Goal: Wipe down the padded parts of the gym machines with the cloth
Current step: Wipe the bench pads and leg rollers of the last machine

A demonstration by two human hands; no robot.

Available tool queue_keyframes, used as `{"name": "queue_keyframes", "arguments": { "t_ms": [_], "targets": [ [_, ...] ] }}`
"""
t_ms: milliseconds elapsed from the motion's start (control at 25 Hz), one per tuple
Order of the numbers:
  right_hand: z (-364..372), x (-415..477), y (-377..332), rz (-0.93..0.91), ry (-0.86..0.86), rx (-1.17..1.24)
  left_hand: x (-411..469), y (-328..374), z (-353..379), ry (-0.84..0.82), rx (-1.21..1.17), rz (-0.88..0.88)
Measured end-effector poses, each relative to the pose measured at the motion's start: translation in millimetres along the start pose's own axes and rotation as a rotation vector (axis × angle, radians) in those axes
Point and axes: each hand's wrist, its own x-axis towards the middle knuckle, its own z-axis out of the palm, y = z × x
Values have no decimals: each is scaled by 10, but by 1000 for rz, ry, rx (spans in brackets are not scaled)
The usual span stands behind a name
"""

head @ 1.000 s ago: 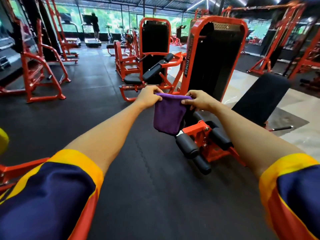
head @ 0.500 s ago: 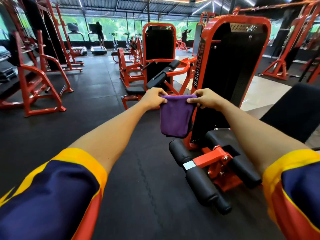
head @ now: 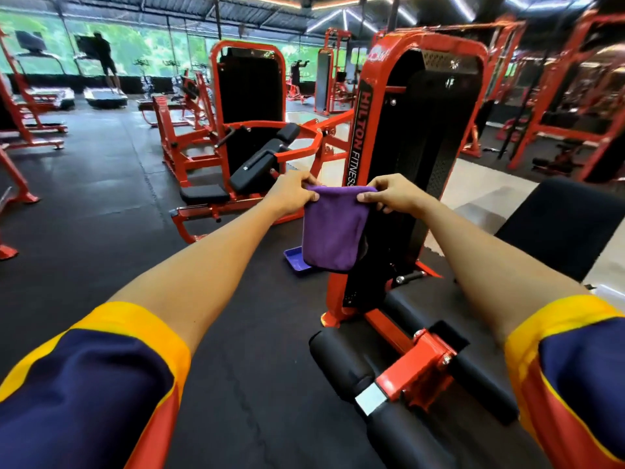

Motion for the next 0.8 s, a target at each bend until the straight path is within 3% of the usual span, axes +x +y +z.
{"name": "queue_keyframes", "arguments": {
  "t_ms": [280, 800],
  "targets": [
    [-38, 1023, 97, 118, 237, 10, 1569, -381, -51, -104, -54, 161],
    [-1015, 1968, 1034, 416, 546, -98, 3880, -148, 1387, -361, -238, 462]
  ]
}}
